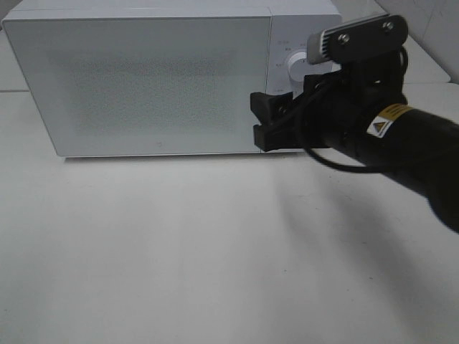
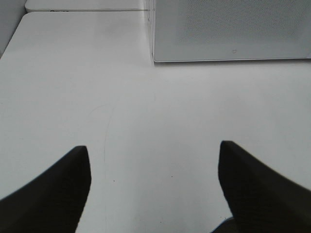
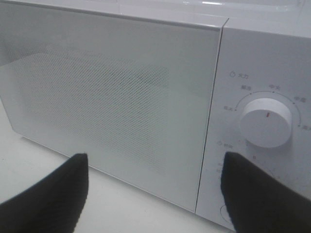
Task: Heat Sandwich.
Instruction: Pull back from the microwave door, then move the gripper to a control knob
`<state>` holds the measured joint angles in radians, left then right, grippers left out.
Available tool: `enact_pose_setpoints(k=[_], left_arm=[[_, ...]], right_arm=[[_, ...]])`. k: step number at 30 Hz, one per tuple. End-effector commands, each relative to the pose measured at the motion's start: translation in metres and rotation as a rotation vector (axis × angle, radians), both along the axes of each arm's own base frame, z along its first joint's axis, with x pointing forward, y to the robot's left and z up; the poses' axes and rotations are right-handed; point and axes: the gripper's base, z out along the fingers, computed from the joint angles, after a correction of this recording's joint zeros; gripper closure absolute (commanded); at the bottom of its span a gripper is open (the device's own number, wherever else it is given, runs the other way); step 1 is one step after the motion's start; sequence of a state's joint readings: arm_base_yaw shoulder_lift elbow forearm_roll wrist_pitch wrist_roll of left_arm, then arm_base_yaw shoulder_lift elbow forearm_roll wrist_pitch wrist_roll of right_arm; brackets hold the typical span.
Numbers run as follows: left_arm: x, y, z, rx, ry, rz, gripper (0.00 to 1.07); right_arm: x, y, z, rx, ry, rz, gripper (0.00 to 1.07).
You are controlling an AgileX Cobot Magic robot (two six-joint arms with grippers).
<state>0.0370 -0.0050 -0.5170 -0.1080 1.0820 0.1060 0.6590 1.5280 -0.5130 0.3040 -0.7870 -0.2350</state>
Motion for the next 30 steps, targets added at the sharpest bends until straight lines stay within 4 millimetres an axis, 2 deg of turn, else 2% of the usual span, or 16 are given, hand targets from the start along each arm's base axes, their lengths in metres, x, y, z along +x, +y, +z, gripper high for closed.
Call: enact_pose_setpoints(k=[1, 4, 5, 10, 16, 30], left_arm=[[-0.003, -0.001, 0.001, -0.011, -0.034, 0.002, 0.37], [-0.003, -0.001, 0.001, -0.011, -0.034, 0.002, 0.37], [-0.003, -0.001, 0.001, -0.011, -0.034, 0.002, 0.37], [-0.003, -0.001, 0.001, -0.011, -0.034, 0.002, 0.37], [-0.003, -0.001, 0.001, -0.011, -0.034, 0.002, 0.37], [-0.003, -0.001, 0.001, -0.011, -0.034, 0.002, 0.37]], right_arm=[[0.003, 0.008, -0.010, -0.015, -0.080, -0.079, 0.33], [0.005, 0.009, -0.017, -0.041, -0.122, -0.137, 0.33], [0.009, 0.005, -0.025, -0.043, -0.136, -0.215, 0.33], [0.017, -0.003, -0.039, -0.043, -0.147, -0.362, 0.33], [0.028, 0.005, -0.051, -0.044, -0.150, -0.382, 0.33], [0.050, 0.018, -0.066, -0.033, -0.205, -0.414, 0.34]])
